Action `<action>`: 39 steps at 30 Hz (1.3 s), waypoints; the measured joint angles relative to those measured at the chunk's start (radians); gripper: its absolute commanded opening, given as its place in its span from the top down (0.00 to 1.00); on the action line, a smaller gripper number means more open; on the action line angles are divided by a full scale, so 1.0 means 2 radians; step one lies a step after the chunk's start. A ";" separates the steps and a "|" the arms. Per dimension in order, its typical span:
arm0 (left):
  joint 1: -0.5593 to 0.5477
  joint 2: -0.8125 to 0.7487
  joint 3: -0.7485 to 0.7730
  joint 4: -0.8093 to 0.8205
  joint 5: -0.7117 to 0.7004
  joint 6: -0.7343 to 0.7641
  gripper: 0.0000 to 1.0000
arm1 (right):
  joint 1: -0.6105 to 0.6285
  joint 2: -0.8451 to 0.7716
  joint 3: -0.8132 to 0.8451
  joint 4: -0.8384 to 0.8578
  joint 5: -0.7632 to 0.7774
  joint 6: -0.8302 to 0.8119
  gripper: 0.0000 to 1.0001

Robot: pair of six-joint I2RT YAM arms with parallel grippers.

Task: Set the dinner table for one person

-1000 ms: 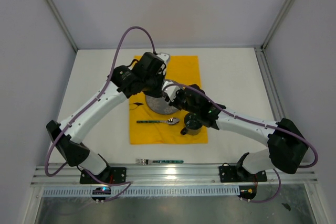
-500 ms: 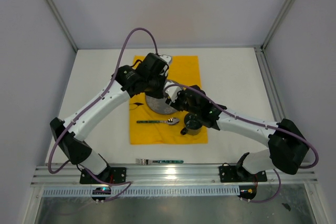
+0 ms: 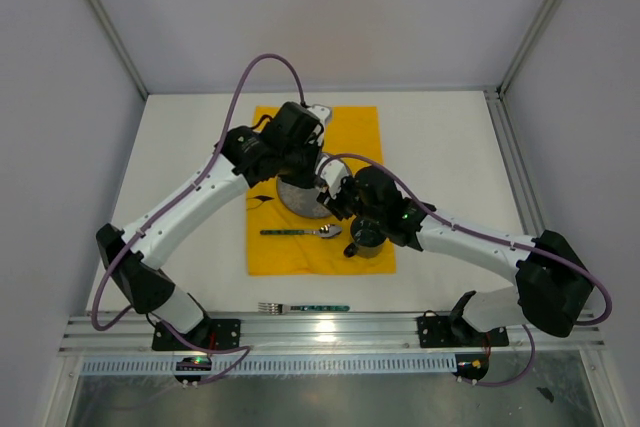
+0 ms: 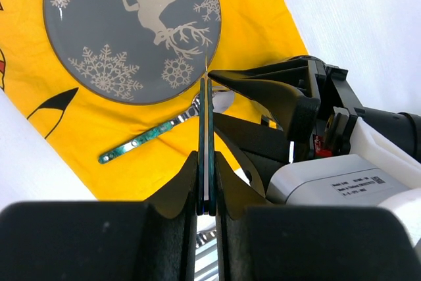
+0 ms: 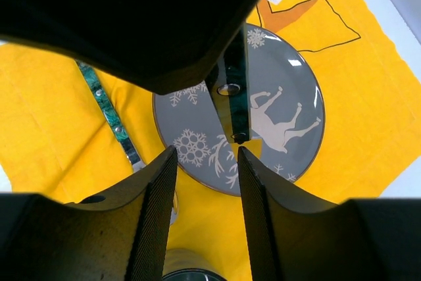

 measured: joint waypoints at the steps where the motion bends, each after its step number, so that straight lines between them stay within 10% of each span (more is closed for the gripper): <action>1: 0.000 0.000 -0.002 0.002 0.000 0.000 1.00 | 0.000 0.000 0.000 -0.001 0.000 0.002 0.56; 30: 0.000 0.015 -0.055 0.019 0.005 -0.010 1.00 | 0.004 -0.051 -0.013 0.163 0.082 0.005 0.55; 35: 0.000 0.015 -0.055 0.013 0.005 -0.010 1.00 | 0.003 -0.051 -0.009 0.146 0.082 -0.003 0.42; 39: 0.000 0.016 -0.055 0.004 -0.002 -0.009 1.00 | 0.002 -0.059 -0.008 0.127 0.085 -0.031 0.12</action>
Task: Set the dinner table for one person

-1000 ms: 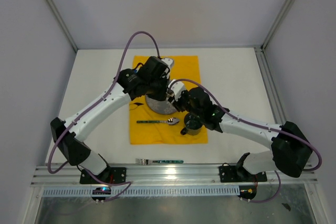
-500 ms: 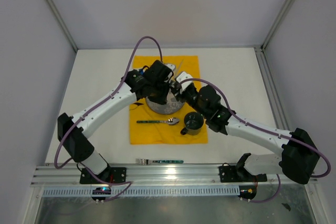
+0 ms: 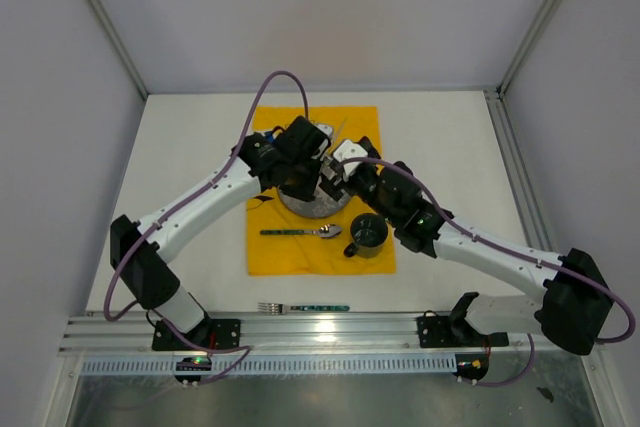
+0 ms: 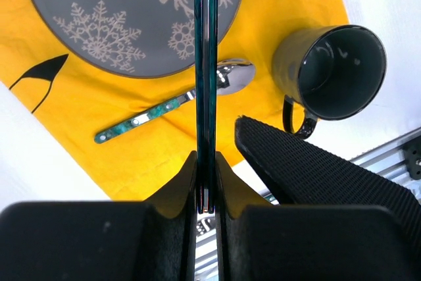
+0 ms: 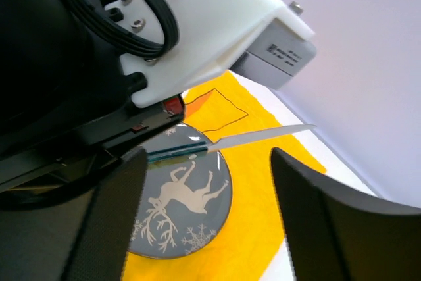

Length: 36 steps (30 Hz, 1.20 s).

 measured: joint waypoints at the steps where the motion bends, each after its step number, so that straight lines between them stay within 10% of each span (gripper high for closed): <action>1: 0.000 0.000 0.001 -0.001 -0.001 0.000 1.00 | 0.001 -0.005 -0.001 -0.003 0.004 -0.005 0.10; 20: -0.002 0.008 0.098 -0.065 -0.050 0.010 1.00 | -0.035 0.022 0.097 -0.175 0.171 0.087 0.01; 36: -0.002 -0.052 0.032 -0.050 -0.047 -0.013 1.00 | -0.117 0.107 0.225 -0.340 0.008 0.471 0.01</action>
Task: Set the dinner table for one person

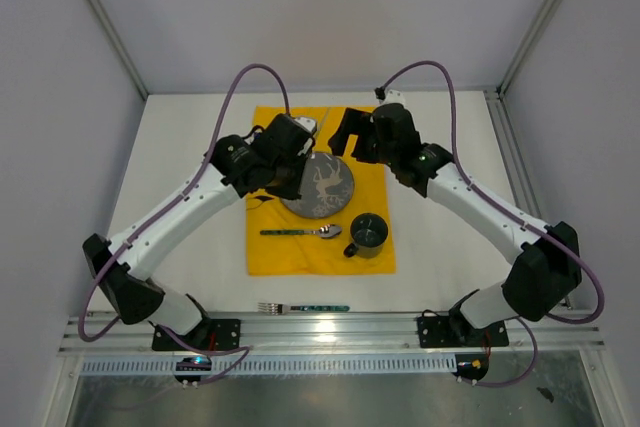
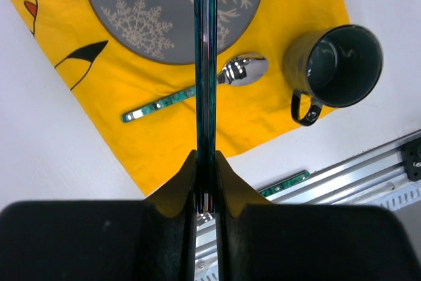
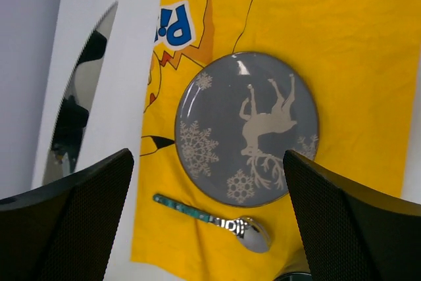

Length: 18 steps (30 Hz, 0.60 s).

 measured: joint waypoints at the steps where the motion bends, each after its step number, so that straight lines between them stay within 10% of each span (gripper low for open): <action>1: 0.000 -0.004 -0.015 0.001 0.001 -0.002 1.00 | -0.008 0.006 0.002 -0.003 -0.018 0.027 0.01; 18: 0.000 -0.005 -0.058 0.006 -0.002 -0.012 1.00 | -0.028 -0.018 -0.134 0.171 -0.180 0.362 0.01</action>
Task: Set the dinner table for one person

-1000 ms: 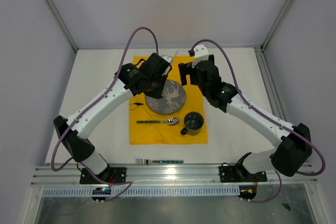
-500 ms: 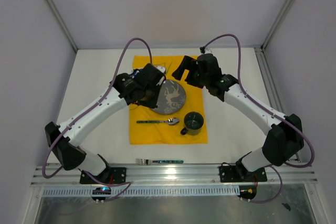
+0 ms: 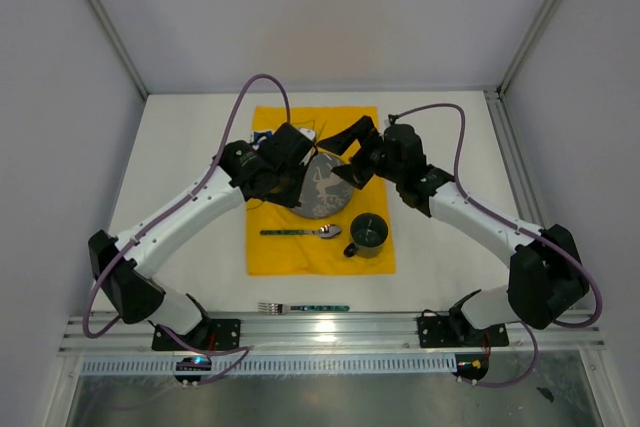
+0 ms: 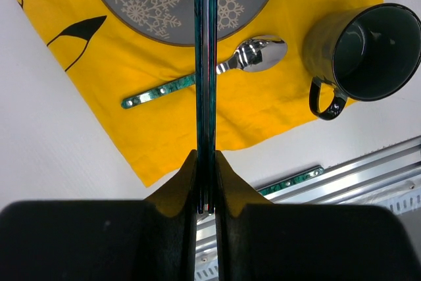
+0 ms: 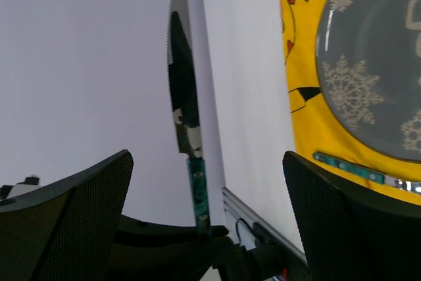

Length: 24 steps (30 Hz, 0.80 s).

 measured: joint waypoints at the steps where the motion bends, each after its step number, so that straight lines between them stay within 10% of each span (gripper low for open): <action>1: 0.000 0.002 0.000 0.001 0.000 0.000 1.00 | 0.000 -0.001 -0.005 0.019 -0.006 0.016 0.01; 24: 0.000 0.092 0.122 0.022 0.006 0.012 1.00 | 0.000 0.002 -0.006 0.055 -0.049 0.045 0.34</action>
